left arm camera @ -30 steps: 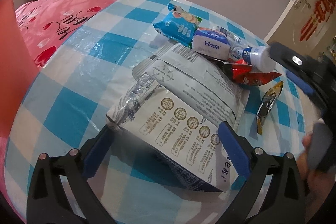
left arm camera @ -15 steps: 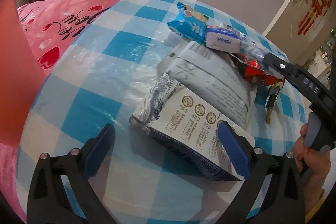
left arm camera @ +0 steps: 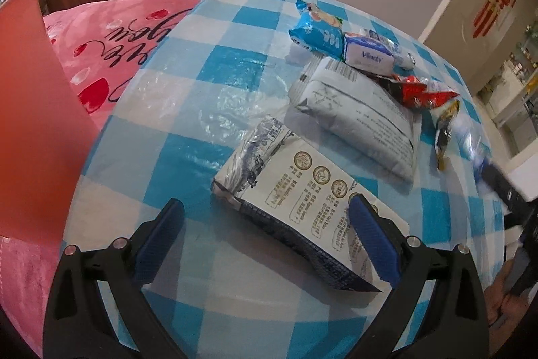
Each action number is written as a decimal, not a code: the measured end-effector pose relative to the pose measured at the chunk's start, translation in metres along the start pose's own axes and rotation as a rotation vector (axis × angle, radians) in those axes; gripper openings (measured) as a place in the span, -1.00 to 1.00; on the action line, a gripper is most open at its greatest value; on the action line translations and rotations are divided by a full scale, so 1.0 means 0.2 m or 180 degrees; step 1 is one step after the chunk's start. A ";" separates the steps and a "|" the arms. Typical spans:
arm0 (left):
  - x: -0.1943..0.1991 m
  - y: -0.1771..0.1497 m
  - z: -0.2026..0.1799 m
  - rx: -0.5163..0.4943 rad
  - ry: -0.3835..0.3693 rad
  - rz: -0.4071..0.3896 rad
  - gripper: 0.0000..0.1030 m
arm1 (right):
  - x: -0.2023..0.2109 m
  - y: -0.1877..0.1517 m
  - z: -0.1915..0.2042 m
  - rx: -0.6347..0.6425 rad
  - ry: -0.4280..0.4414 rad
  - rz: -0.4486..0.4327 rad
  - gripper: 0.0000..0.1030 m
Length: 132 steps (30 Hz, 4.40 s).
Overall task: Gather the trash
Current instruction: 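Grasp the white printed box with the left gripper while the right lifts the bottle, then carry the white box and white bottle over the orange bucket, then open both grippers to drop the box and bottle into the bucket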
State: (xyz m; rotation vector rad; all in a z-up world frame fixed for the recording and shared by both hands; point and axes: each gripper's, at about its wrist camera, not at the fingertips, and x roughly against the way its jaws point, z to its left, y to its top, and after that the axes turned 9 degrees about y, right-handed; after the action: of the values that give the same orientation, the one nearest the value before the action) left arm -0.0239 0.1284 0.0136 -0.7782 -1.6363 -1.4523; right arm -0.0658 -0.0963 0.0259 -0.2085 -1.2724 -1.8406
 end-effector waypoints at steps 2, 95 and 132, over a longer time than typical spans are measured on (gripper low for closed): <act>0.01 -0.01 0.02 -0.0001 0.0009 0.0010 0.91 | 0.03 -0.06 0.00 -0.0020 -0.0004 0.0070 0.11; 0.79 0.01 0.42 0.0341 -0.0543 -0.1404 0.17 | -0.05 0.15 0.86 0.0783 0.0274 0.0186 -0.13; 0.71 0.03 1.32 0.1526 0.0448 -0.1376 0.63 | -0.73 0.36 1.87 0.1554 0.1253 0.0467 0.55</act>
State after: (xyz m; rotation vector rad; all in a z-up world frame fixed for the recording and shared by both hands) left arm -0.1311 0.3814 0.1329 -0.0517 -2.0099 -1.2721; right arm -0.0426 0.2856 0.1667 0.3047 -1.3352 -1.3149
